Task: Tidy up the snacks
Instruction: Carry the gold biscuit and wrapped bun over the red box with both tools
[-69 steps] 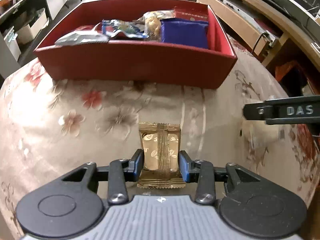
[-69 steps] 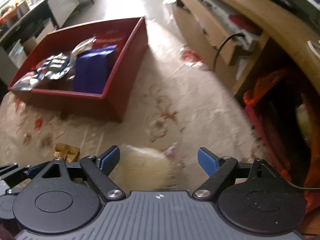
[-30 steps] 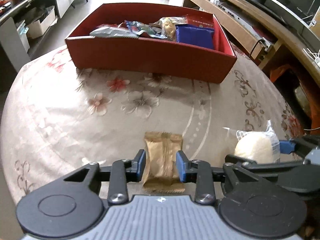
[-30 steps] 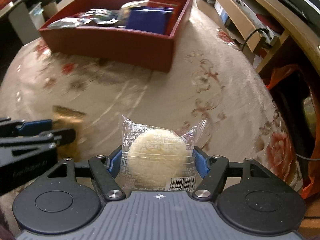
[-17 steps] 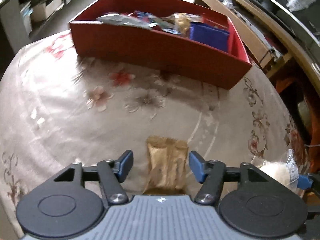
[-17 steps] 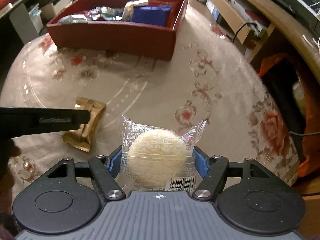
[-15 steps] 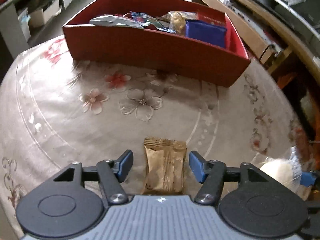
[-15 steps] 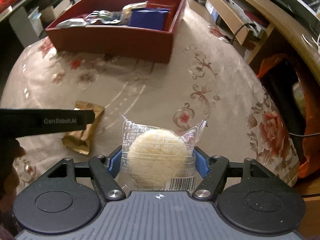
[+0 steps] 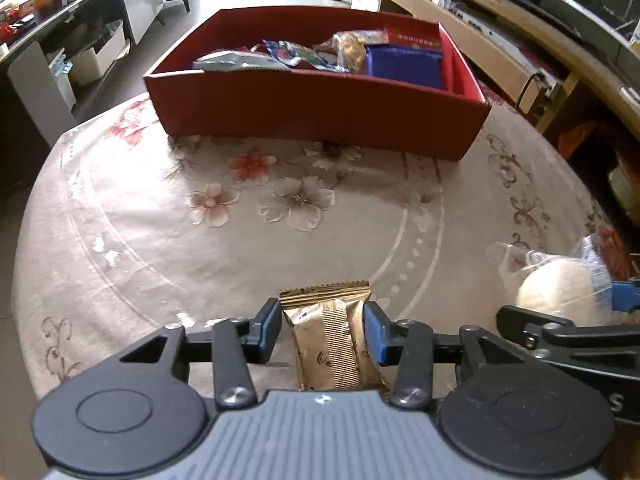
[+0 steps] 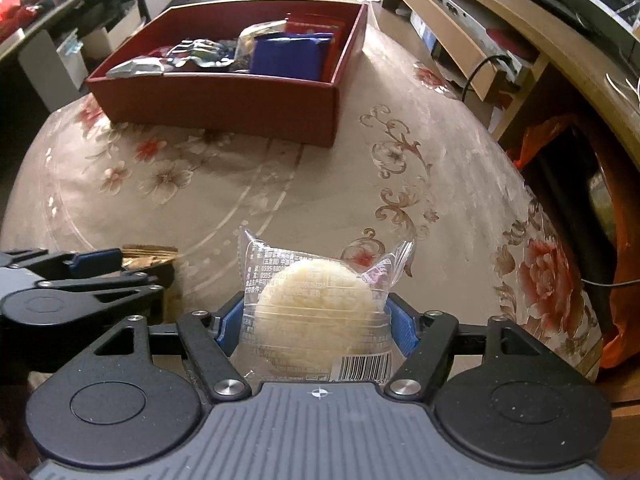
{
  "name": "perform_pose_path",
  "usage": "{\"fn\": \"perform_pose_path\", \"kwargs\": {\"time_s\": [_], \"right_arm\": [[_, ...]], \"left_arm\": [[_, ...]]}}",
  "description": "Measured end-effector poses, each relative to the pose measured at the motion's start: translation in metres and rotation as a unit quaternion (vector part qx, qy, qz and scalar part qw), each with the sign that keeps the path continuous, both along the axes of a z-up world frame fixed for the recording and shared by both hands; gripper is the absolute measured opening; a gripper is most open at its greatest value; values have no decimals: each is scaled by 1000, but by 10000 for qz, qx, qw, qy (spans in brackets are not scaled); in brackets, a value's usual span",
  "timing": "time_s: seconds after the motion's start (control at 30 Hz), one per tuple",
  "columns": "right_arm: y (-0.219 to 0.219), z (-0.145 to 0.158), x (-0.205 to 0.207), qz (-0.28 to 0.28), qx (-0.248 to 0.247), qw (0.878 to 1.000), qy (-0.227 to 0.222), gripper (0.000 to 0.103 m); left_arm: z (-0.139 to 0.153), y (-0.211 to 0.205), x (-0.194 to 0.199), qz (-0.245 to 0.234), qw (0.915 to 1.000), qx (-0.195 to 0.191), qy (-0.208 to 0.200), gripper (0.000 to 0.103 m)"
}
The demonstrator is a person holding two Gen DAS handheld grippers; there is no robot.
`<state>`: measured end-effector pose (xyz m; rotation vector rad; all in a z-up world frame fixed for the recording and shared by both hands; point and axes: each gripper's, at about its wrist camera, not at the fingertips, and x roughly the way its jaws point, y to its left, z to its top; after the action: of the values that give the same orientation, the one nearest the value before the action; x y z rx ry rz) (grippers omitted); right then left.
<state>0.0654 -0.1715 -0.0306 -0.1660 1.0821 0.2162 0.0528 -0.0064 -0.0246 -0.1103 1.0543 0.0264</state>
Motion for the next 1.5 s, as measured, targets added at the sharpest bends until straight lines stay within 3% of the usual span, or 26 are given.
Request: {"fn": "perform_pose_path", "kwargs": {"time_s": [0.23,0.8,1.5], "right_arm": [[11,10,-2,105,57,9998,-158,77],[32,38,28,36,317,9979,-572,77],[46,68,109,-107,559,9929,-1042,77]], "left_arm": [[24,15,-5,92,9993,-232,-289,45],[58,39,29,339,9965,-178,-738,45],[87,48,124,556,9912,-12,-1203,44]]}}
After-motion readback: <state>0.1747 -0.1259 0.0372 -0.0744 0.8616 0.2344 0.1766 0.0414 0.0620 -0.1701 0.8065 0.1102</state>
